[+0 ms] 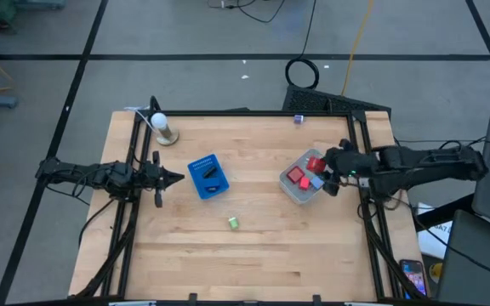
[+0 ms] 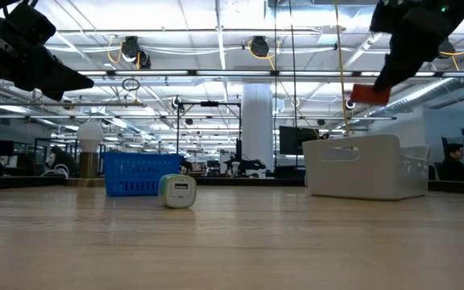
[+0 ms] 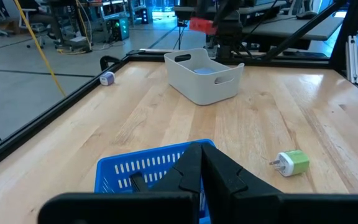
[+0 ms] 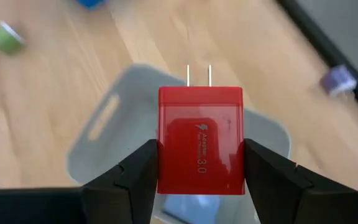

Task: Pick & Place Office items
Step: Put the red charger adapter into the grey bin

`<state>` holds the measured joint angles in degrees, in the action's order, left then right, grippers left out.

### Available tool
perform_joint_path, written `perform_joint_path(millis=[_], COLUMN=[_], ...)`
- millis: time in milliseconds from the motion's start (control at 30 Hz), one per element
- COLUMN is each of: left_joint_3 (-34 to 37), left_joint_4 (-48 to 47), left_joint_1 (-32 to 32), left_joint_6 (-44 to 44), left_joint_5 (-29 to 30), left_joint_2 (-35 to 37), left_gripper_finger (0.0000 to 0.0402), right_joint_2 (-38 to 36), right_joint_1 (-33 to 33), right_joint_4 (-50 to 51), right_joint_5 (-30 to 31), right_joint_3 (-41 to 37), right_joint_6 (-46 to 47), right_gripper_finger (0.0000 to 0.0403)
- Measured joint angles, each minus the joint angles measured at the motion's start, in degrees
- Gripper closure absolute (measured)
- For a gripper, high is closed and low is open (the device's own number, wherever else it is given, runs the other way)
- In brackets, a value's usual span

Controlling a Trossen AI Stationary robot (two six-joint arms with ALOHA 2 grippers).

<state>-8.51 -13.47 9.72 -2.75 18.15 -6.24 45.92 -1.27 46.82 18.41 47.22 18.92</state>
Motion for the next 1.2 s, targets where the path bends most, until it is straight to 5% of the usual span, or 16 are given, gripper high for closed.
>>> perform_joint_path(millis=[567, 1200], left_joint_3=[0.00, 0.00], left_joint_4=[-0.02, -0.07], left_joint_1=[0.02, 0.00], left_joint_6=[-0.17, -0.09], left_joint_5=[0.00, 0.00], left_joint_2=[-0.01, -0.02], left_gripper_finger=[0.0387, 0.0387], right_joint_2=[16.02, 20.71], right_joint_1=[10.16, 12.99], right_joint_4=[-0.23, -10.14], right_joint_5=[-5.55, -11.06], right_joint_3=[-3.11, -8.61], right_joint_6=[-0.72, -3.10], right_gripper_finger=[0.0212, 0.0212])
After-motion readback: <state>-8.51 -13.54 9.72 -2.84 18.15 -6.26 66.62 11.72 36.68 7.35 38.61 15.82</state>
